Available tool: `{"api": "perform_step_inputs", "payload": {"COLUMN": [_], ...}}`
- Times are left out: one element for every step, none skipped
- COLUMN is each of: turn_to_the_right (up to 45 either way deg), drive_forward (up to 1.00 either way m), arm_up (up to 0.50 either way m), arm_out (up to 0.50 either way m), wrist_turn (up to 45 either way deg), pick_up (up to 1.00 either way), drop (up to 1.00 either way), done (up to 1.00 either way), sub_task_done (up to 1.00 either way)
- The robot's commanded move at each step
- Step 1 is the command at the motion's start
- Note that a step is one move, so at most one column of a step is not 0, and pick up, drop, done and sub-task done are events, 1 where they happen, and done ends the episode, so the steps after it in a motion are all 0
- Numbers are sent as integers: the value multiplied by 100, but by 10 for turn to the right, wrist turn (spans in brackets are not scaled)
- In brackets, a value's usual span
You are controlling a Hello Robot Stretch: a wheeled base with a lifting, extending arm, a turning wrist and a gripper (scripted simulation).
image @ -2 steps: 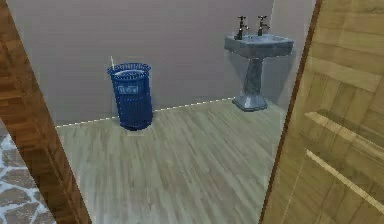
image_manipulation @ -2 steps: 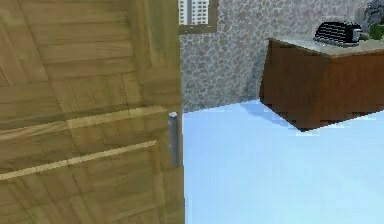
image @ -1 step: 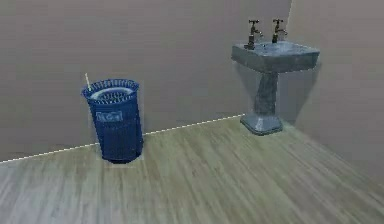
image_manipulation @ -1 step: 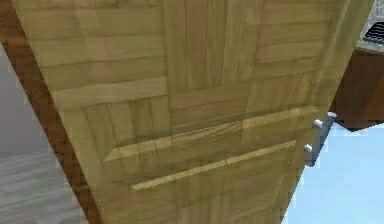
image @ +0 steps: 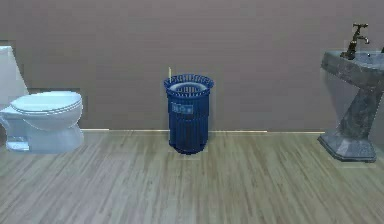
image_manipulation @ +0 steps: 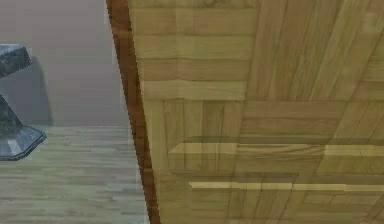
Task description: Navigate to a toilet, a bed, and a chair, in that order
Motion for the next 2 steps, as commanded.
{"api": "perform_step_inputs", "payload": {"turn_to_the_right": [0,-210], "drive_forward": [15,0], "arm_up": [0,0], "arm_out": [0,0], "wrist_turn": [0,0], "pick_up": [0,0], "drop": [0,0], "done": [0,0], "sub_task_done": [0,0]}}
